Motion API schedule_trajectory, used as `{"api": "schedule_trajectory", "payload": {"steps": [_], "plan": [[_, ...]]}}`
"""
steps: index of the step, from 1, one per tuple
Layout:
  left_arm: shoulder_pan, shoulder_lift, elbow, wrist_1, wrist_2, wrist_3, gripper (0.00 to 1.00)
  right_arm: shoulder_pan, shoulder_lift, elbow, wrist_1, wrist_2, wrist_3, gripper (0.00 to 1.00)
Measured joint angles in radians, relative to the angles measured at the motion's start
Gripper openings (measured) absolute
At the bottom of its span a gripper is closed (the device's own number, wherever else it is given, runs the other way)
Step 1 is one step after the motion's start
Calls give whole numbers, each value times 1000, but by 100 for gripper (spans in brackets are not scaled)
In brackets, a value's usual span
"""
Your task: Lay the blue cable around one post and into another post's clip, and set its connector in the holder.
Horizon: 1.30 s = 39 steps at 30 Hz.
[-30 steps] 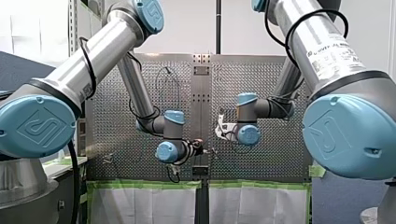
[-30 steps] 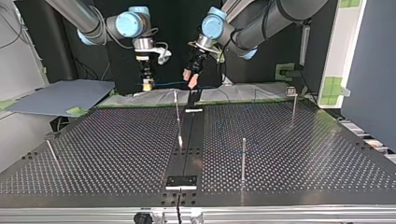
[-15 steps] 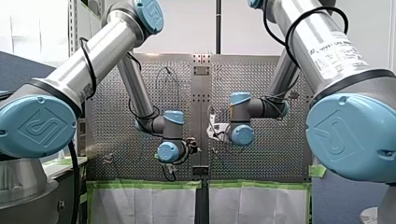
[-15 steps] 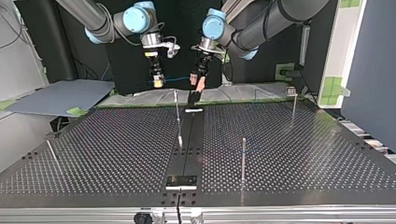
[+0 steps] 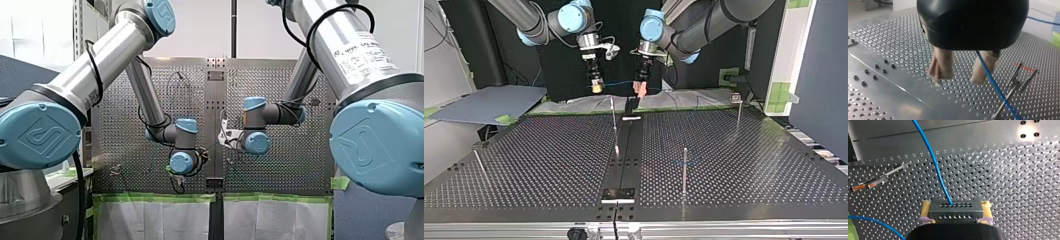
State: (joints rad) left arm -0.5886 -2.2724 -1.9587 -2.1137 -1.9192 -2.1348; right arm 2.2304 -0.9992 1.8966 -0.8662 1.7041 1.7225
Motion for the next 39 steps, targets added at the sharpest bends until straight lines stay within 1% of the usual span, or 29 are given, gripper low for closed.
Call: {"api": "schedule_trajectory", "payload": {"steps": [1,4,9,12,15,17,19,20,22,23,26,28,29,31,32,33,37,39], "plan": [[-1,0,0,4,-10,10,0,-1,0,0,0,0,1,0],[-3,0,0,20,-39,41,0,-5,0,0,2,-1,1,0],[-8,0,0,40,-58,95,0,-18,0,0,10,0,0,0],[-14,-1,-1,44,-65,126,0,-30,1,0,10,3,0,0],[-18,-10,-1,44,-67,155,0,-46,2,-1,7,13,-2,0],[-20,-20,0,45,-66,173,0,-60,2,0,4,25,-4,0],[-21,-35,0,48,-65,193,0,-76,3,0,3,30,-4,0],[-21,-42,0,51,-63,201,0,-81,4,0,4,29,-4,0],[-22,-57,0,58,-59,220,0,-102,4,0,7,23,-6,0],[-22,-63,2,61,-57,229,0,-107,5,0,7,21,-6,0],[-23,-86,14,61,-47,256,0,-135,10,0,8,11,-10,0],[-25,-105,29,53,-37,269,0,-159,25,0,2,9,-15,0],[-27,-113,37,53,-34,274,0,-166,30,0,-1,9,-15,0],[-31,-134,54,59,-30,282,0,-193,54,-1,-13,9,-18,0],[-33,-141,61,62,-30,283,0,-199,60,-1,-16,9,-18,0],[-35,-149,70,64,-29,284,0,-211,77,-1,-21,9,-19,0],[-38,-160,97,60,-27,283,0,-227,111,-1,-38,9,-18,0],[-39,-161,108,55,-26,283,0,-230,118,-1,-45,8,-17,0]]}}
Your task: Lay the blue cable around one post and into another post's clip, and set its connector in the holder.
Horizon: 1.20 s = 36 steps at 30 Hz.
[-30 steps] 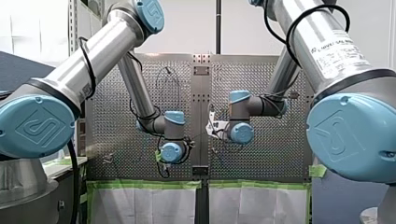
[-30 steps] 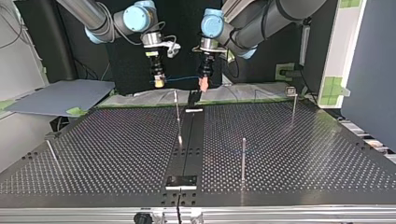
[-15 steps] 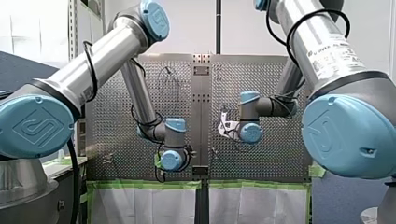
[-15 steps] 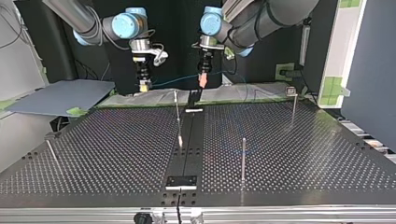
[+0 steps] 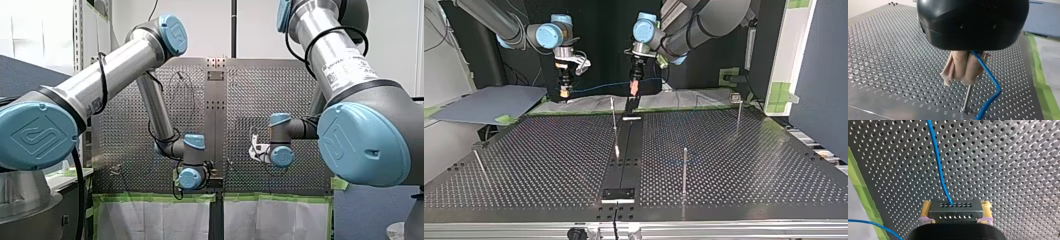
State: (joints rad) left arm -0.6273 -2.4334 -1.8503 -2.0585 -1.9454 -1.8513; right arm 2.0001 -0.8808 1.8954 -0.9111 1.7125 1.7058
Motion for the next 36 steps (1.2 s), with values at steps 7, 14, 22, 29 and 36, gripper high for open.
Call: {"api": "schedule_trajectory", "payload": {"steps": [7,14,22,29,36], "plan": [[-1,-1,13,-5,2,1,0,-17,8,-2,-18,-2,2,0],[2,-1,23,-16,25,-2,0,-22,45,-35,-3,-7,1,0],[8,-8,40,-44,44,-5,0,-24,64,-66,9,-15,4,0],[9,-66,87,-95,53,8,0,-32,68,-88,35,-18,4,0],[7,-89,104,-107,55,-2,0,-52,72,-121,91,-20,4,0]]}}
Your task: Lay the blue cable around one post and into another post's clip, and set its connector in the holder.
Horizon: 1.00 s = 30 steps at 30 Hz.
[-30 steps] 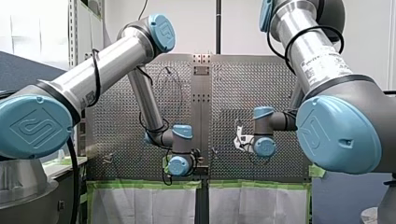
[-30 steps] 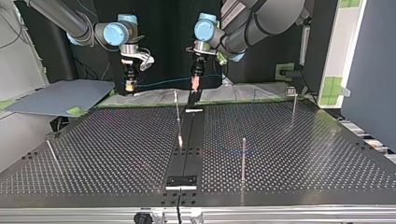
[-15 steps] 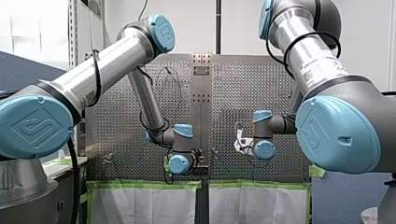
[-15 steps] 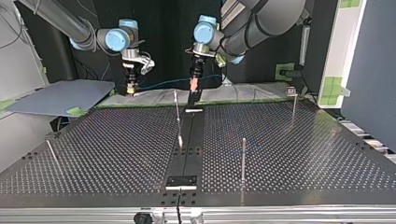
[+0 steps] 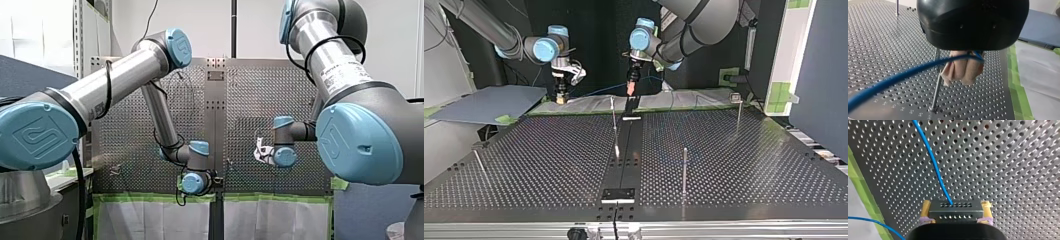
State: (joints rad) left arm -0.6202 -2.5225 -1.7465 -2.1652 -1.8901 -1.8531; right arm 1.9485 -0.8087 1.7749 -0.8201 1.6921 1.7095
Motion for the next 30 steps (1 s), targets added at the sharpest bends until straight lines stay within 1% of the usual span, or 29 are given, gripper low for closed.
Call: {"api": "schedule_trajectory", "payload": {"steps": [3,6,13,20,25,30], "plan": [[0,-1,1,0,0,-3,0,-3,1,-9,15,-2,-2,0],[2,-1,1,0,0,-4,0,-5,8,-12,19,-2,-2,0],[10,-2,7,13,18,-21,0,-5,39,-13,17,-3,-1,0],[20,-3,33,4,25,-32,0,-9,50,-14,10,-4,1,0],[34,-6,39,-12,24,-34,0,-19,51,-15,9,-4,10,0],[52,-23,43,-22,27,-31,0,-30,52,-17,15,-5,13,0]]}}
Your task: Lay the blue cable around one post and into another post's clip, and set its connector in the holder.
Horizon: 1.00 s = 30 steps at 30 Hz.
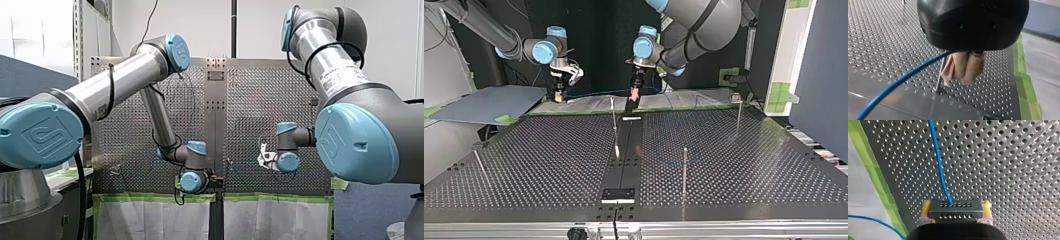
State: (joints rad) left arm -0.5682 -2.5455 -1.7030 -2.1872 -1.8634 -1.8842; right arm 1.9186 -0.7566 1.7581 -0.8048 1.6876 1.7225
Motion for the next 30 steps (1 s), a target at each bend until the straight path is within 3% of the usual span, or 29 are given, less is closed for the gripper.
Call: {"api": "schedule_trajectory", "payload": {"steps": [19,30], "plan": [[18,-4,63,-23,5,2,0,-21,2,-7,5,1,-4,0],[33,-4,63,-58,-11,41,0,-46,2,-7,6,0,-3,0]]}}
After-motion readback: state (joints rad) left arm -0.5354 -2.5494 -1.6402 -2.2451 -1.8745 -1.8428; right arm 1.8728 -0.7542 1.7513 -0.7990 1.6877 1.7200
